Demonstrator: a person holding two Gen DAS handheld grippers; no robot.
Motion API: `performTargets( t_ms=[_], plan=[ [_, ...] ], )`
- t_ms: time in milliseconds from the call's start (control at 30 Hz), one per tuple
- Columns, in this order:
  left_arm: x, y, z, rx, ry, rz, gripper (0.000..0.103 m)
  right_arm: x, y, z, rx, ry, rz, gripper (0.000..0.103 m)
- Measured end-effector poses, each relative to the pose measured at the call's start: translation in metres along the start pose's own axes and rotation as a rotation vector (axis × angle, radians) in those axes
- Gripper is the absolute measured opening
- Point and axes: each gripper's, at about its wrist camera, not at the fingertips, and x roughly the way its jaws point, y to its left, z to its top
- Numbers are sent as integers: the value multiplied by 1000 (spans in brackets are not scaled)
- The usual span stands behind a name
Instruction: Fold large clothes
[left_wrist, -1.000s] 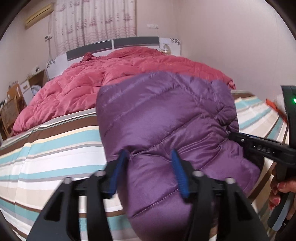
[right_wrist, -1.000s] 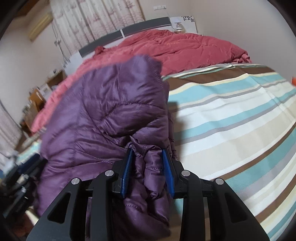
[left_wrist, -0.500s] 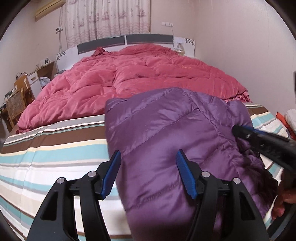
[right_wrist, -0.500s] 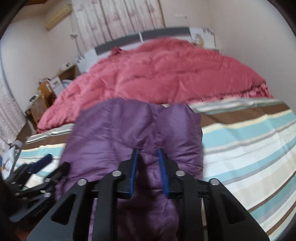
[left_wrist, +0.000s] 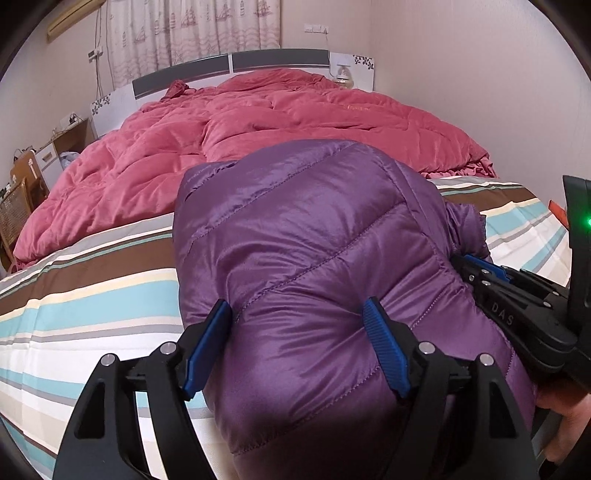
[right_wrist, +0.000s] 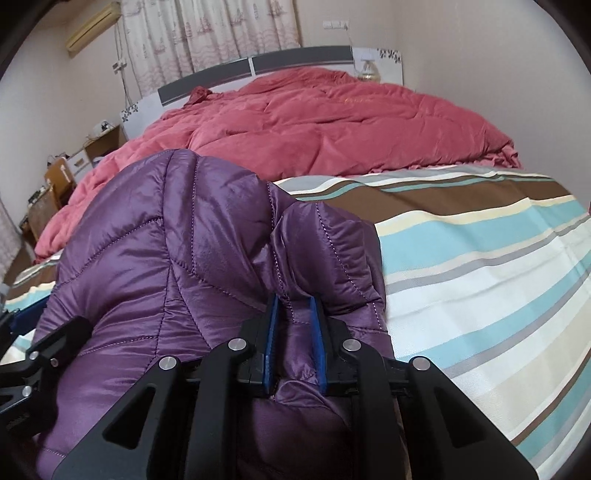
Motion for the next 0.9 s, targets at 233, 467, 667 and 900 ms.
performTargets(
  t_ms=[233,467,667,900],
  plan=[
    [-18,1,-9,-22,-30,12,74,-3,-1,-1,-14,0,-1,16],
    [-25,18,-29,-116,-28,-26,80,-5,-3,-2,-15,0,16,16],
    [-15,17,-33,-90,-5,-14,81,-11,-5,2,-40,22,31,17],
    [-36,42,-37,-187,-14,-60,99,-61,-35,2,31,-12,142,69]
  ],
)
